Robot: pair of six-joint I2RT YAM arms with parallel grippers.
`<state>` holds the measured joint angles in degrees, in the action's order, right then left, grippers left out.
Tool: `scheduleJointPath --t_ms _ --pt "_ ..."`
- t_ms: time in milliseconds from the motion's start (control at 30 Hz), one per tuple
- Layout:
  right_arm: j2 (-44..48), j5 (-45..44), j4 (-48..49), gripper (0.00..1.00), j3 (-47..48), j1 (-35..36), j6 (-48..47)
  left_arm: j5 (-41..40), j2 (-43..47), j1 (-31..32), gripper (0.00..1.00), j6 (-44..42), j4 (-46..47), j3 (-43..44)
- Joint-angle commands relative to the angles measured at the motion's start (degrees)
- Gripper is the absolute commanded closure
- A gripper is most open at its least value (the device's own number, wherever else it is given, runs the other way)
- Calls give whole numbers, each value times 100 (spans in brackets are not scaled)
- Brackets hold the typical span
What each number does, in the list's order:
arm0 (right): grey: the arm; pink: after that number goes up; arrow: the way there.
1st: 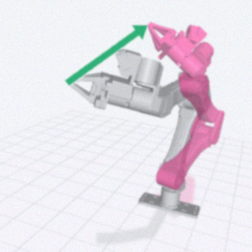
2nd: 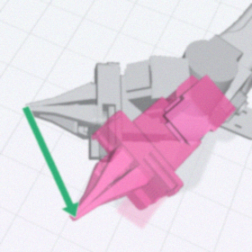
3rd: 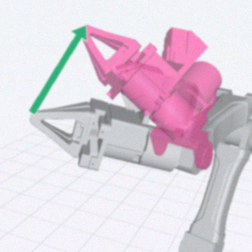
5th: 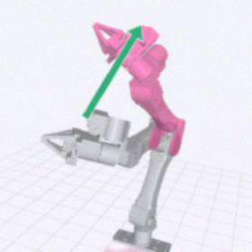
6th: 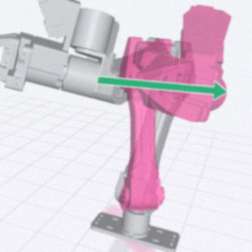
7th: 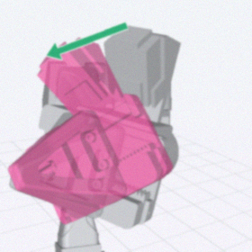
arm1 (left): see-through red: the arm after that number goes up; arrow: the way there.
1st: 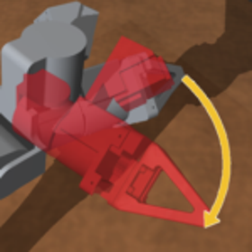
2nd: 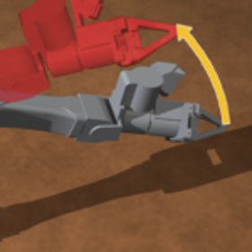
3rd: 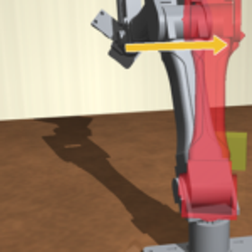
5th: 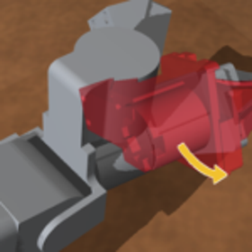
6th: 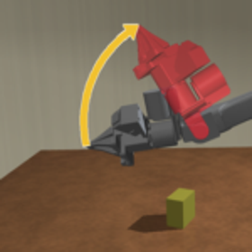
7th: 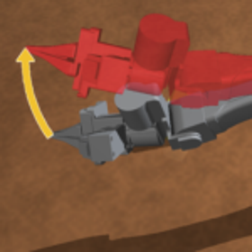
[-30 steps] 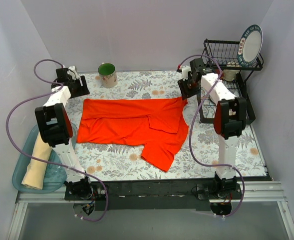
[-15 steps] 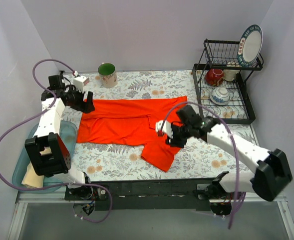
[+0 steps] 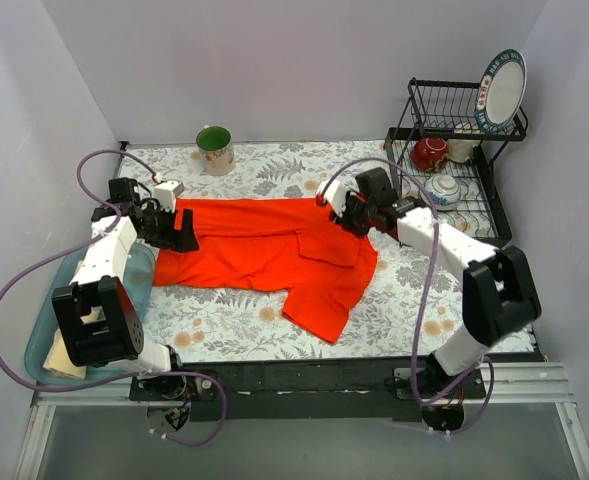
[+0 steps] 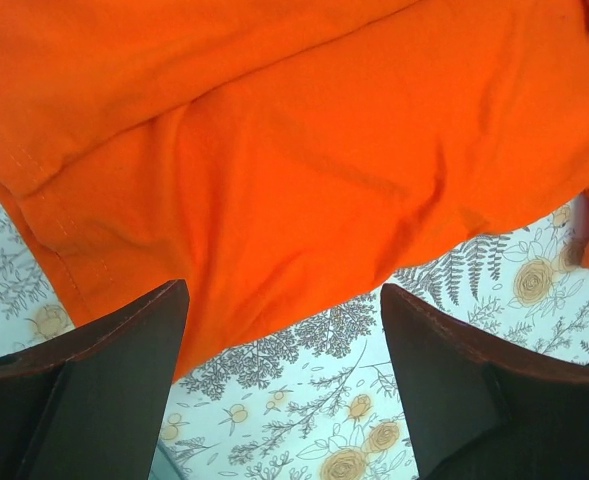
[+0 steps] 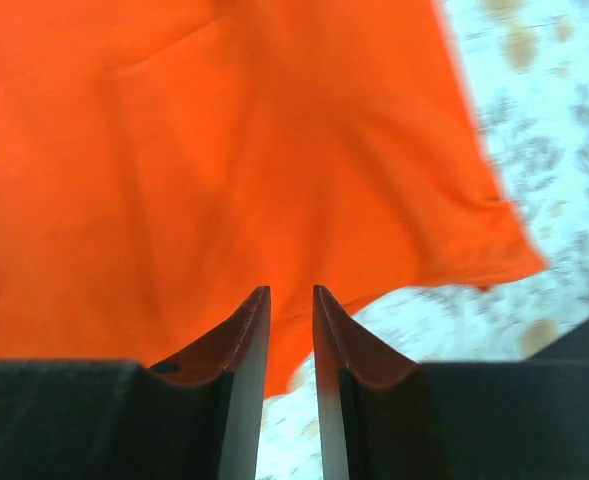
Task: Roll the t-shirts
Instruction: Fold the T-shirt at the center of the board.
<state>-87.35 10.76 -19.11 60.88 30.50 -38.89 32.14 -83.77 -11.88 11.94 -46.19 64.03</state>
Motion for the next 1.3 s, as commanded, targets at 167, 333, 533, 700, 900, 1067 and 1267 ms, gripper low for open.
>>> scheduleJointPath --t_ms 167,333,533,700,900,1067,1267 --pt "-2249 -602 -223 73 2383 -879 -215 -516 -183 45 24 827 682 -40" --pt "-3207 -803 -680 75 3139 -1020 -531 -604 -482 37 24 950 726 180" --pt "-4077 -1285 -945 77 3930 -1116 -891 -726 -886 45 25 1134 752 434" --pt "-4650 -1638 -998 78 4676 -1336 -1111 -928 -1360 72 25 1363 972 637" --pt "-5143 -1657 -1217 78 5390 -1503 -1182 -1122 -1880 142 25 1583 1209 1137" --pt "-4512 -859 -1288 73 5040 -1495 -910 -658 -1609 230 24 24 929 1095" --pt "-2580 460 -1148 52 3235 -1495 -628 -532 -434 449 22 -1807 146 331"
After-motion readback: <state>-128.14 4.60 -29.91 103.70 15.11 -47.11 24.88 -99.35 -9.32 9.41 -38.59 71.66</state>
